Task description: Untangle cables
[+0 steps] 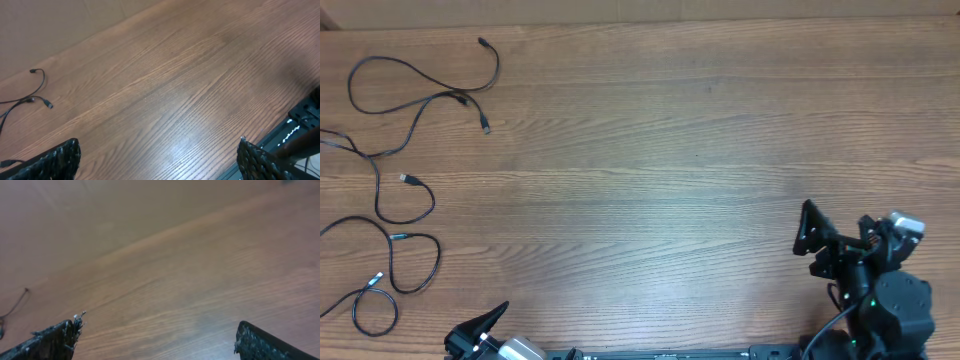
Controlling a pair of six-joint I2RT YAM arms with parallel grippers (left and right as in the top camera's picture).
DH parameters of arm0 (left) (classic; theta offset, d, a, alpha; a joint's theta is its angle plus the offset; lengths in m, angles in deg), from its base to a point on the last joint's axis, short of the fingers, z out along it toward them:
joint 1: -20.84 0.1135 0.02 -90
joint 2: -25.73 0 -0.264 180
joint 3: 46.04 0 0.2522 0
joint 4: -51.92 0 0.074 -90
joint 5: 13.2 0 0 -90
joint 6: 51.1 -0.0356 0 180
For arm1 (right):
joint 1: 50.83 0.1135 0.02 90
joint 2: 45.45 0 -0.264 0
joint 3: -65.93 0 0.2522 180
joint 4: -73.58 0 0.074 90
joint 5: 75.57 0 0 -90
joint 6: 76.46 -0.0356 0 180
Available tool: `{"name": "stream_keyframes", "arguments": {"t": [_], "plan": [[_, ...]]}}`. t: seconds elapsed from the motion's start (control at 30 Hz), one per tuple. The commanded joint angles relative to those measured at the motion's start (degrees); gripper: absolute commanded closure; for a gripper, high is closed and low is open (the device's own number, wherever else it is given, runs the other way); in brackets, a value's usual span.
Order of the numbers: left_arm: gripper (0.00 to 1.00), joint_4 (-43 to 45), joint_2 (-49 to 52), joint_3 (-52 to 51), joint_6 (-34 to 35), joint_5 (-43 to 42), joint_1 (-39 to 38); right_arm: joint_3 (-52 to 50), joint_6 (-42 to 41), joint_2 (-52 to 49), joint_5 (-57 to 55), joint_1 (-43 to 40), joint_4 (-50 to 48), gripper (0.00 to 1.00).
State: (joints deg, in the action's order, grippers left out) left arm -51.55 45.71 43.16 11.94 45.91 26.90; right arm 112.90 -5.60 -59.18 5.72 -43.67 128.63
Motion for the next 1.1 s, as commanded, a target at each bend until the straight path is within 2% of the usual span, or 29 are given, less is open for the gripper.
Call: {"name": "stream_keyframes", "arguments": {"t": [0.0,0.3,0.7,1.07], "plan": [[0.0,-0.09,-0.33,0.68,0.15,-0.66,-0.24,-5.25,2.97,4.33,3.45,-0.15,-4.48,0.0],[0.0,-0.09,-0.33,0.68,0.15,-0.66,-0.24,-16.52,3.02,11.54,6.14,-0.15,-15.02,0.0],[0.0,-0.09,-0.33,0.68,0.15,-0.66,-0.24,-26.14,2.97,12.52,7.56,-0.15,-29.62,0.0],[0.0,-0.09,-0.33,0.68,0.15,-0.66,-0.24,-31.82,2.93,13.62,8.44,-0.15,-34.6,0.0]]}}
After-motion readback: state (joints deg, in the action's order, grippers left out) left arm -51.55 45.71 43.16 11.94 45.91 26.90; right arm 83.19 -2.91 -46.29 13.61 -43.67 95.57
